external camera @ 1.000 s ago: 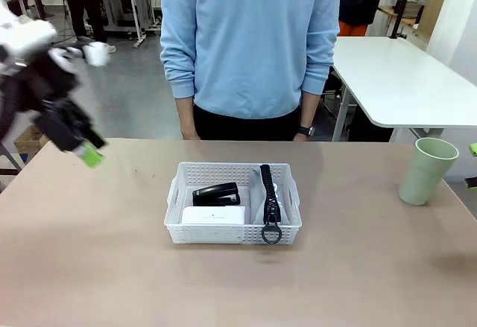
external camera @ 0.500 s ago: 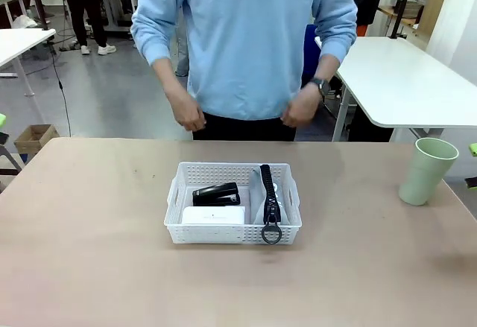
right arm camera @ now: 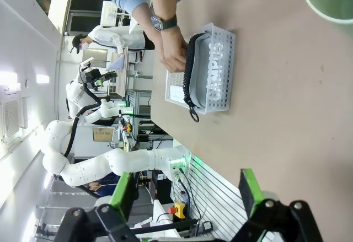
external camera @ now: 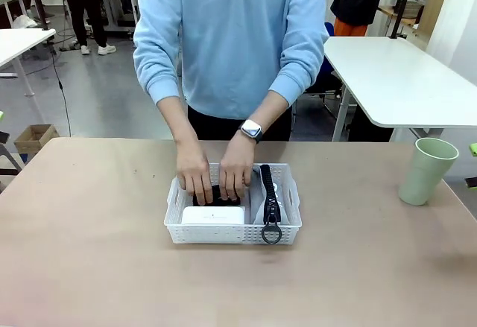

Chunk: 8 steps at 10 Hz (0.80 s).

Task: Efficiently arrange items inside the basket to fit them all.
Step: Pick up the Stapler and place it inside the Organizing basket, then pick up the Reusable plastic cup and place it inside the Organizing basket.

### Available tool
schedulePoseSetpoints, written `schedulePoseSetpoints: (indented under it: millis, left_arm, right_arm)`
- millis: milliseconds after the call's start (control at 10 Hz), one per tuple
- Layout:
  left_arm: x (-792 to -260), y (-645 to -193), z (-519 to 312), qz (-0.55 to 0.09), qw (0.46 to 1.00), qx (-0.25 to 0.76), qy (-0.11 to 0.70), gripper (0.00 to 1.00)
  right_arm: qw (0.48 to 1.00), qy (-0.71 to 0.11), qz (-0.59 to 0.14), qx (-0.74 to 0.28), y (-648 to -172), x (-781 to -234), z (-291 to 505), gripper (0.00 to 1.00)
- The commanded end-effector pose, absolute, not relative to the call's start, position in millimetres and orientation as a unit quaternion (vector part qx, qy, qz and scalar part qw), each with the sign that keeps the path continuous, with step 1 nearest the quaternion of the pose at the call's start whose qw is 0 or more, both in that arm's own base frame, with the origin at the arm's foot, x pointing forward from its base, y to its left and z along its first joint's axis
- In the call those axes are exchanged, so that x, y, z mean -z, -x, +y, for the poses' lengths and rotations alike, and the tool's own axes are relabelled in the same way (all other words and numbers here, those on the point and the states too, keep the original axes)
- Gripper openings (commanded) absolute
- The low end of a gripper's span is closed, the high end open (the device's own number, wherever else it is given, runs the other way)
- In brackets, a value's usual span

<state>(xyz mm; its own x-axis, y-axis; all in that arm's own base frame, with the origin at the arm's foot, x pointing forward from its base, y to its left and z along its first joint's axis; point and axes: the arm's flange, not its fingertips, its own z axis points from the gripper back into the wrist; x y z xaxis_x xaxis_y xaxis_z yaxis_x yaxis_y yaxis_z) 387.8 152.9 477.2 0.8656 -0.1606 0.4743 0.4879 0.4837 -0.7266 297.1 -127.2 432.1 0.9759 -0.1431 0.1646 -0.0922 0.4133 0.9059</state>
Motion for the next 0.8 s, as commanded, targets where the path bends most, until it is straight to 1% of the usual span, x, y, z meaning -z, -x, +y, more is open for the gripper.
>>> schedulePoseSetpoints:
  millis: [0, 700]
  left_arm:
    - [-477.7, -381.6, 153.6, -0.171, 0.849, 0.19, 0.461, 1.0]
    - [-477.7, -381.6, 153.6, -0.171, 0.849, 0.19, 0.461, 1.0]
  right_arm:
    - [0.826, -0.55, -0.121, 0.01, -299.1, -434.1, -127.4, 1.0]
    - [0.826, -0.55, -0.121, 0.01, -299.1, -434.1, -127.4, 1.0]
